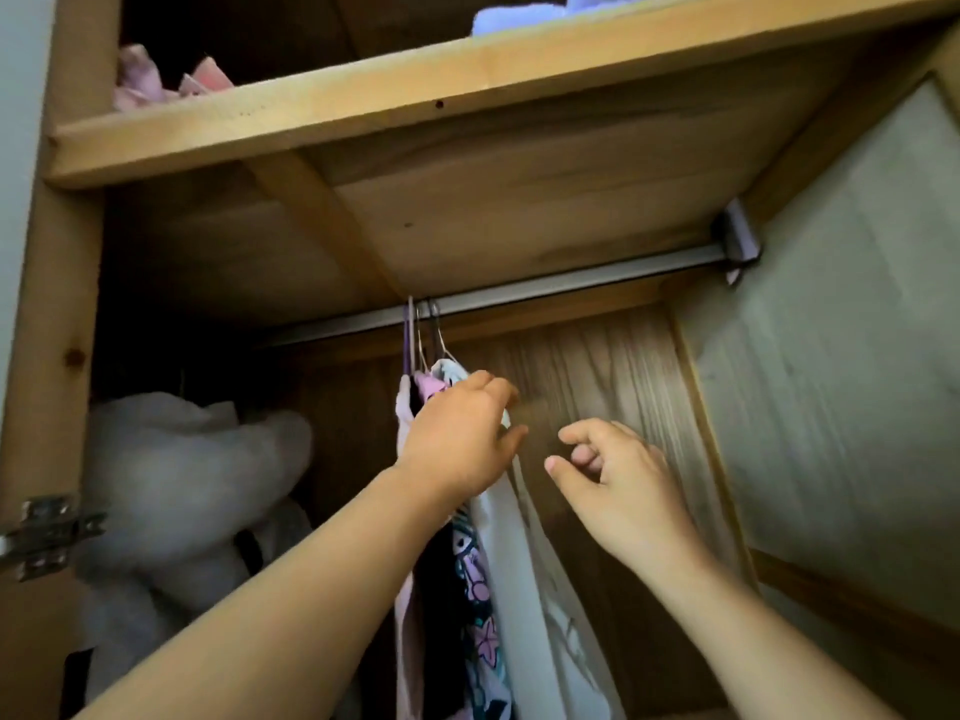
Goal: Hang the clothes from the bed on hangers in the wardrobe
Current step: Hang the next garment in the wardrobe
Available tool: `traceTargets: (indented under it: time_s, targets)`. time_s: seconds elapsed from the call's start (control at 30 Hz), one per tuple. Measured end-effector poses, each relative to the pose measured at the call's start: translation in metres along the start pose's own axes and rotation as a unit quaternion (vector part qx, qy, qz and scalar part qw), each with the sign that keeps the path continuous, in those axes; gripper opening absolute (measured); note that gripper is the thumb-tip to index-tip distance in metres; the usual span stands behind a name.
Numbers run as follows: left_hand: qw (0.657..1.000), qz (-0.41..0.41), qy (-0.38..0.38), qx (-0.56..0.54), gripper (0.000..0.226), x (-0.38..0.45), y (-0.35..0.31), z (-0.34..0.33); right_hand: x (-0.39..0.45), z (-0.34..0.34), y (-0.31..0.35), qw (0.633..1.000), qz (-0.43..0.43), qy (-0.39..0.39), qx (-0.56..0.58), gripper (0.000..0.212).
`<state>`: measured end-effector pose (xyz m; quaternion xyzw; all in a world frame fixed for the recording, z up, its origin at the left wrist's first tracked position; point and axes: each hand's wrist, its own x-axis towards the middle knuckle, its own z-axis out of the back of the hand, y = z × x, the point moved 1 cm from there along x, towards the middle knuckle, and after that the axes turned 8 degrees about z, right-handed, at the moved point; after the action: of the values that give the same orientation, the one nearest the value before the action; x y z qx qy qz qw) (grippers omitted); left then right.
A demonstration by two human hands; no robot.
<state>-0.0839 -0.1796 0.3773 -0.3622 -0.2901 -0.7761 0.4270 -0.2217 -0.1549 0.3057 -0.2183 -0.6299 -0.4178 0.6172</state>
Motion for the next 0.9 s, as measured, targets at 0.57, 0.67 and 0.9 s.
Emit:
traceTargets:
  time_s: [0.57,0.67,0.9]
  targets:
    - [0.9,0.198,0.041,0.387,0.043,0.097,0.048,-0.046,0.075,-0.059,-0.054,0.998,0.053,0.031,0.02,0.033]
    - [0.896,0.226,0.057,0.378,0.048,0.099,0.062,-0.06,0.08,-0.069,-0.06,0.997,0.067,0.035,0.024,0.031]
    - [0.925,0.262,-0.01,0.275,0.036,0.101,0.086,-0.065,0.094,-0.087,-0.066,0.993,0.093,0.036,0.054,0.029]
